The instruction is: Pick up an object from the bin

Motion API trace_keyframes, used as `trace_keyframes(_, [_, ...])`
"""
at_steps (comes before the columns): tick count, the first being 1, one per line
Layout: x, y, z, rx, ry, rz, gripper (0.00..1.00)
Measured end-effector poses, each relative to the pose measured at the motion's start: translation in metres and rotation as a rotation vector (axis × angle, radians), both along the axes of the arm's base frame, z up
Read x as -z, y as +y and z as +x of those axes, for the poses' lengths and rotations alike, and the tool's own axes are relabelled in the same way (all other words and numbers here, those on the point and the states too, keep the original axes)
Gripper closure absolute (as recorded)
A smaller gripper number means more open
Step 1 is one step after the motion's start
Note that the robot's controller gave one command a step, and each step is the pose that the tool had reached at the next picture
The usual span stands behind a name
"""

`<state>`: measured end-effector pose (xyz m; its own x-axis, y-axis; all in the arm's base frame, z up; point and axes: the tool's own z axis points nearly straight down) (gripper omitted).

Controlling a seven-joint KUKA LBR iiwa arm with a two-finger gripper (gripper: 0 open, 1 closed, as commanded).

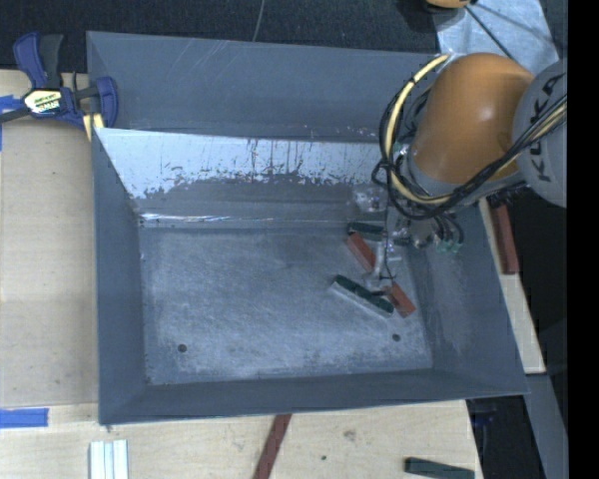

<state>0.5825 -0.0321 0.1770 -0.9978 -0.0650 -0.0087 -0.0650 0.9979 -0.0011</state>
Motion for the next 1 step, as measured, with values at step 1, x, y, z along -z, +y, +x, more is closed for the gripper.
trace_keyframes(1, [0.0654, -0.0152, 0.0063, -0.195, 0.001, -0.002, 0.0])
